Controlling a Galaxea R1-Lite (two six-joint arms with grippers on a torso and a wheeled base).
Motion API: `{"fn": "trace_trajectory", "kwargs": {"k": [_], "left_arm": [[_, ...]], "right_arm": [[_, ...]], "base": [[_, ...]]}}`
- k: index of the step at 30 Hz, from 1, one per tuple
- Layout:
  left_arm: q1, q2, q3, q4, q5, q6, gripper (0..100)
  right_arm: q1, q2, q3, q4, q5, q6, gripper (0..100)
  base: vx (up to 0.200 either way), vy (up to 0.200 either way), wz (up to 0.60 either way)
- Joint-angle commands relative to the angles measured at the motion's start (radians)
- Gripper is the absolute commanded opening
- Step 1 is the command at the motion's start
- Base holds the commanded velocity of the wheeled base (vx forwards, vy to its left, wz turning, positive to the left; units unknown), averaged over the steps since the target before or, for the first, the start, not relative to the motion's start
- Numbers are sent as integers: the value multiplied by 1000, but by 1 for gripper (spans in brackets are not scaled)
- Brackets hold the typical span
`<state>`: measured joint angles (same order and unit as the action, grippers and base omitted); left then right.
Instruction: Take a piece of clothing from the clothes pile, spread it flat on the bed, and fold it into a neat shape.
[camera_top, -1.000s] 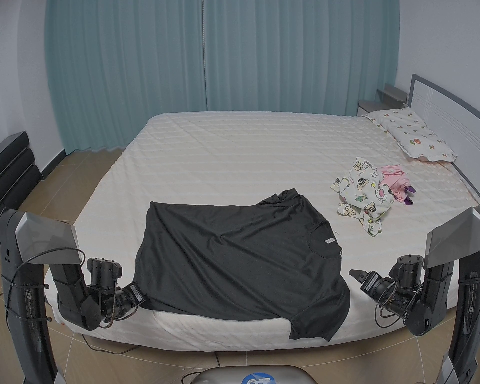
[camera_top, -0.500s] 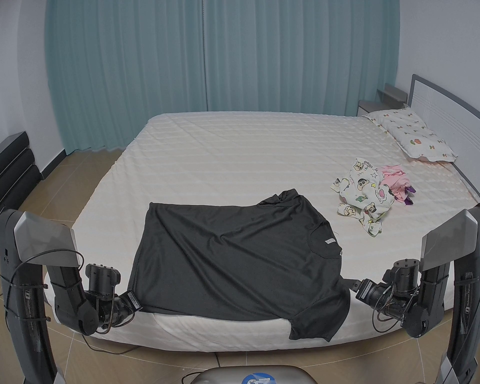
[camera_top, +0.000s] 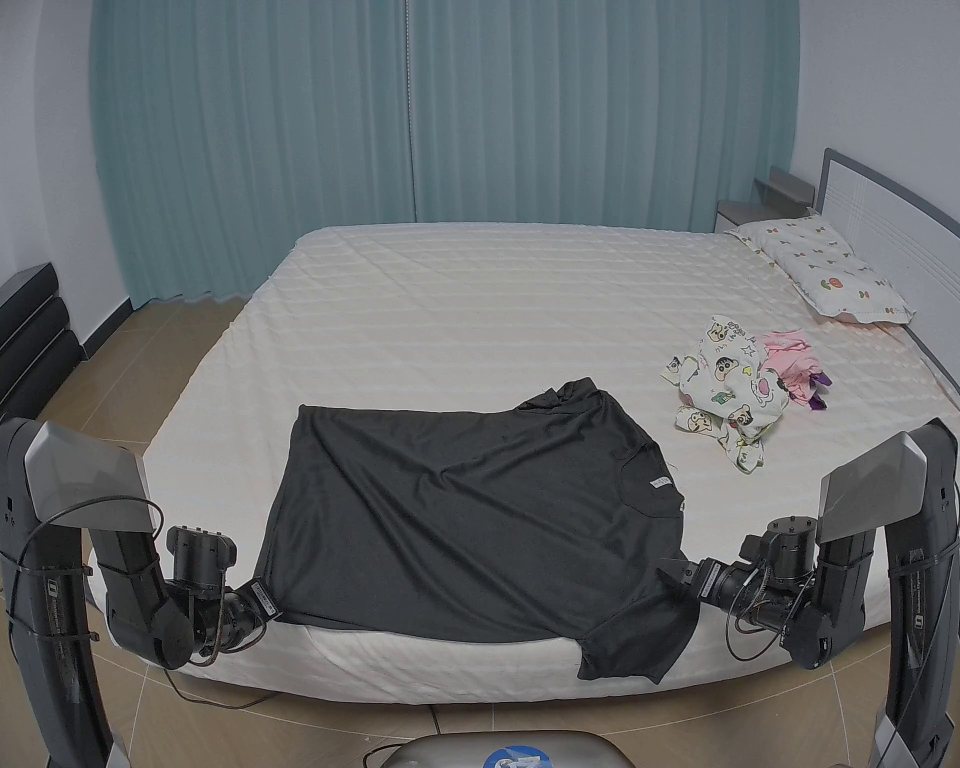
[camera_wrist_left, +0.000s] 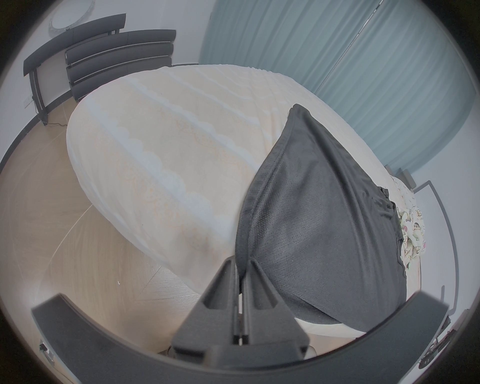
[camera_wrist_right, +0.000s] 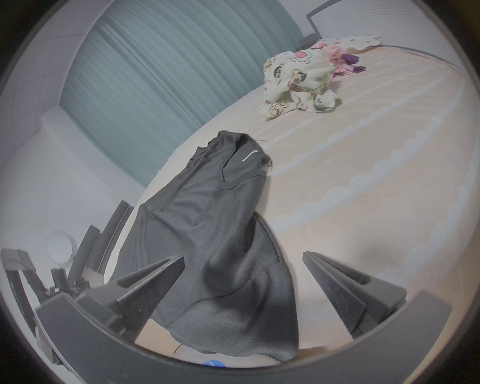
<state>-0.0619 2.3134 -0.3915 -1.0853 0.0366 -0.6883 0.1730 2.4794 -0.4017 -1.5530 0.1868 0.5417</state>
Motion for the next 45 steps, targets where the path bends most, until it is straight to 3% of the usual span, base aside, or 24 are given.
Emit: {"fn": "trace_trajectory", "kwargs": {"k": [1,7,13,22,35,36,45], "left_arm": [[4,-22,5,-1,-7,0,0],[11,-26,16,1,-43,-2,0],[11,-25,17,1,-44,-2,0],[11,-25,17,1,-44,-2,0],[11,-25,19,1,-52,-2,0],[11,-25,19,1,-52,-2,0],[11,-34,29,1,-52,0,0]], "right_arm": [[-23,12,-2,-13,31,-52,100],[-61,-2,43,-15,155,-124,100],[-61,7,86,-15,232,-227,100],[-43,32,86,-13,241,-302,100],[-32,33,78,-2,241,-324,100],[-30,33,76,-2,241,-322,0],[-61,15,115,-15,241,-359,0]], "base": [[0,0,0],[0,0,0],[0,0,0],[0,0,0],[0,0,0],[0,0,0],[0,0,0]]}}
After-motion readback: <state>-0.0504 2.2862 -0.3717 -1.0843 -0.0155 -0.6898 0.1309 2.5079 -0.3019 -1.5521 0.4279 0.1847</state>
